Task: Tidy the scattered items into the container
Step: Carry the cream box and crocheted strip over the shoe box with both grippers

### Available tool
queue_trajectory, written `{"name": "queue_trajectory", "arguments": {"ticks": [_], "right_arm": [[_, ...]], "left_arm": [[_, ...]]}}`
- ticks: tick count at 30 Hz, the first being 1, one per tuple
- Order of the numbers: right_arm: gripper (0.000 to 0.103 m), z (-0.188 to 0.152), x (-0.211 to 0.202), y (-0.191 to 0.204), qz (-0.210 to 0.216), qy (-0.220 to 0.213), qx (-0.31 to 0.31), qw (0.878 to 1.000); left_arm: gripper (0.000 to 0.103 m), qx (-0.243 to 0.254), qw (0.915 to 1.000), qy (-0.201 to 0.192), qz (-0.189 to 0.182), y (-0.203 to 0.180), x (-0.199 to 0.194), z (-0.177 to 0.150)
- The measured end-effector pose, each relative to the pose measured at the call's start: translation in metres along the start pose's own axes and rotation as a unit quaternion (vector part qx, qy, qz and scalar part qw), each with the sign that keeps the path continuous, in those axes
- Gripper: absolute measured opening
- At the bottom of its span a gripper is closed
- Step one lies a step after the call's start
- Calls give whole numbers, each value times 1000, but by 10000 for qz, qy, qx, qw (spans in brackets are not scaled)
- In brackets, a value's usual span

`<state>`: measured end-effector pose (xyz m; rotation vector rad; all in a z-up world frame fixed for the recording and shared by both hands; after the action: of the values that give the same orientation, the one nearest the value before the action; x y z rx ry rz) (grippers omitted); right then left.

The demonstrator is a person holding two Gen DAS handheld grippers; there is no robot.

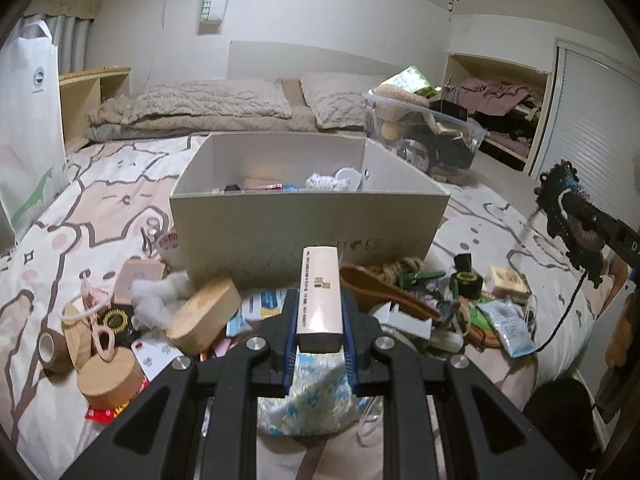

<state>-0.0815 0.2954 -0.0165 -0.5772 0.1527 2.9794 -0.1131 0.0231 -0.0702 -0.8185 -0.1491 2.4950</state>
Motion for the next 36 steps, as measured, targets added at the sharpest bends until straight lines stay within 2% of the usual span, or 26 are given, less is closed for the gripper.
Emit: {"name": "queue_trajectory", "arguments": {"ticks": [12,23,33,36], "right_arm": [[22,45,-9,11,239,-352,-92,9991],[22,88,-18,34,447,-634,-570,9954],[22,140,-24,60,771,-964,-766,9894],[22,155,-20,70,865,-927,-834,9884]], "left_arm": [[19,278,9989,-382,45,-9,-13,49],[19,496,9970,-591,12,-18,-18,80],[19,656,9950,-716,241,-4,-21,112],[19,693,9946,-730,263,-1,-20,122]]}}
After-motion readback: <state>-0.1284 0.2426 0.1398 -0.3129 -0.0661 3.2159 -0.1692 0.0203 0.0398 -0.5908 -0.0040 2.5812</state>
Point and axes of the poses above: each gripper's, at about its wrist camera, not at the fingertips, and x roughly the way its jaws point, y to its left, z to its top, the point moved 5 cm from there along x, roughly the way its jaws point, and after that the axes turned 13 degrees about -z, right-handed, at the moved point
